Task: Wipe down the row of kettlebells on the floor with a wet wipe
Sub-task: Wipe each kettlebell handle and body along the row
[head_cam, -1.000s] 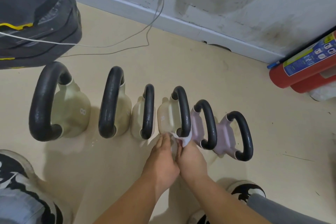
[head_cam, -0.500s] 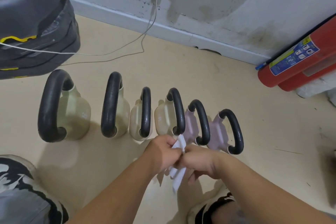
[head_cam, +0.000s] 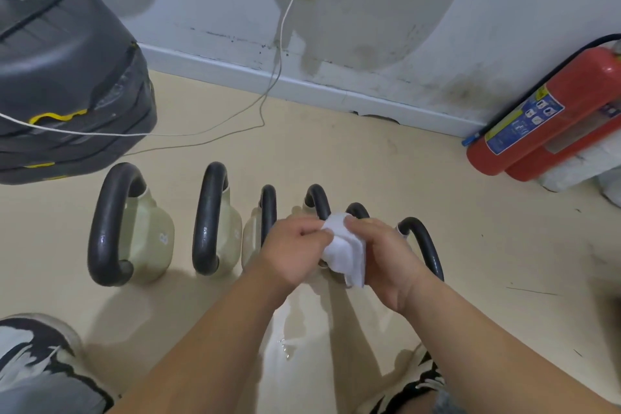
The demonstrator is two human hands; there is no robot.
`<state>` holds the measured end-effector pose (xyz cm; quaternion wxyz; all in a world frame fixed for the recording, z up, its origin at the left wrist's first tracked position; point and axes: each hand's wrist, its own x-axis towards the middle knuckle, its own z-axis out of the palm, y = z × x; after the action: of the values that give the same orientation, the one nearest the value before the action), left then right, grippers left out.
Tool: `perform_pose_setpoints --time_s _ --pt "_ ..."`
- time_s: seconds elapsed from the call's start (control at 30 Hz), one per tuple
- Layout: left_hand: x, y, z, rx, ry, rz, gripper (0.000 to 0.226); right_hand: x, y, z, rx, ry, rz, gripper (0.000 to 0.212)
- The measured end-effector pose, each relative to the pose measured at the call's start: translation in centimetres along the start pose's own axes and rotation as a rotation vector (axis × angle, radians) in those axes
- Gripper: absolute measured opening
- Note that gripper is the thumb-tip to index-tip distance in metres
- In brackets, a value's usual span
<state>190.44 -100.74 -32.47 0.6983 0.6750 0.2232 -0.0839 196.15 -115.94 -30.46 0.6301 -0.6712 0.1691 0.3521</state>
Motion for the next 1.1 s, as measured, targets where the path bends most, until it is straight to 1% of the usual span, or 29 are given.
perform_pose_setpoints --time_s 0.07,0.13,0.2,0.27,0.3,0.37,0.4,0.43,0.5,0.57,0.63,0.7,0.77,0.8,0.83,0.87,0.9,0.93,0.97,1.03,1.07,1.1 --pt "0.9 0.9 -0.1 -0.052 0.095 0.006 0.024 0.6 -1.1 0.7 0.001 0.09 -0.082 0.025" --pt "2.0 1.6 -0.1 -0.017 0.22 0.052 0.03 1.6 -2.3 1.2 0.007 0.19 -0.197 0.022" --pt "3.2 2.0 0.0 -0.001 0.322 0.096 0.034 3.0 -3.9 1.7 -0.086 0.272 -0.332 0.016" --pt "4.3 1.9 0.5 -0.017 0.401 0.079 0.035 4.2 -5.3 2.0 -0.247 0.309 -0.461 0.004" --pt "4.8 1.8 0.8 -0.005 0.436 0.045 0.034 4.7 -5.8 2.0 -0.37 0.321 -0.506 0.011" --pt "5.5 1.1 1.5 -0.042 0.41 -0.087 0.025 5.8 -6.0 2.0 -0.68 0.32 -0.561 0.032" --pt "5.7 0.5 1.9 -0.103 0.364 -0.163 0.015 6.2 -5.8 2.2 -0.814 0.294 -0.558 0.038" --pt "5.7 0.0 2.2 -0.16 0.327 -0.228 0.006 6.5 -5.5 2.4 -0.918 0.246 -0.517 0.04" --pt "5.7 -0.9 2.7 -0.187 0.313 -0.315 0.011 7.0 -4.4 2.9 -0.984 0.116 -0.336 0.04" --pt "6.0 -1.8 2.9 -0.156 0.341 -0.346 0.019 7.0 -3.6 3.7 -0.949 0.021 -0.183 0.037" --pt "6.1 -2.4 3.1 -0.141 0.338 -0.344 0.025 7.3 -3.3 4.5 -0.927 0.035 -0.153 0.039" --pt "5.6 -2.8 3.1 -0.112 0.281 -0.352 0.026 8.1 -3.7 5.3 -0.934 0.098 -0.182 0.045" --pt "5.3 -3.4 3.0 0.061 0.263 -0.361 0.018 9.2 -4.3 6.2 -1.059 0.133 -0.219 0.043" --pt "4.6 -3.5 2.8 -0.123 0.298 -0.375 0.012 9.7 -4.7 6.7 -1.171 0.125 -0.215 0.04" --pt "4.5 -4.2 2.9 -0.463 0.4 -0.435 0.016 10.1 -4.9 7.2 -1.291 0.102 -0.19 0.038" --pt "4.6 -4.4 2.8 -0.69 0.436 -0.512 0.024 10.5 -5.0 7.8 -1.395 0.08 -0.154 0.039" --pt "4.3 -5.0 2.8 -0.435 0.36 -0.41 0.022 10.9 -5.1 8.3 -1.478 0.076 -0.127 0.042" --pt "4.2 -4.4 2.8 -0.114 0.318 -0.385 0.012 11.5 -4.9 8.6 -1.539 0.081 -0.11 0.044" --pt "4.6 -4.8 3.4 0.05 0.318 -0.322 0.01 12.0 -4.9 9.0 -1.586 0.086 -0.109 0.039" --pt "4.9 -5.4 4.0 0.026 0.331 -0.336 0.011 13.6 -4.8 9.2 -1.689 0.083 -0.122 0.013" --pt "4.9 -5.7 4.1 0.102 0.311 -0.295 0.014 14.3 -4.9 9.3 -1.732 0.069 -0.12 0.01" --pt "4.8 -5.7 4.1 0.19 0.296 -0.263 0.016 14.8 -5.2 9.6 -1.763 0.055 -0.106 0.017"
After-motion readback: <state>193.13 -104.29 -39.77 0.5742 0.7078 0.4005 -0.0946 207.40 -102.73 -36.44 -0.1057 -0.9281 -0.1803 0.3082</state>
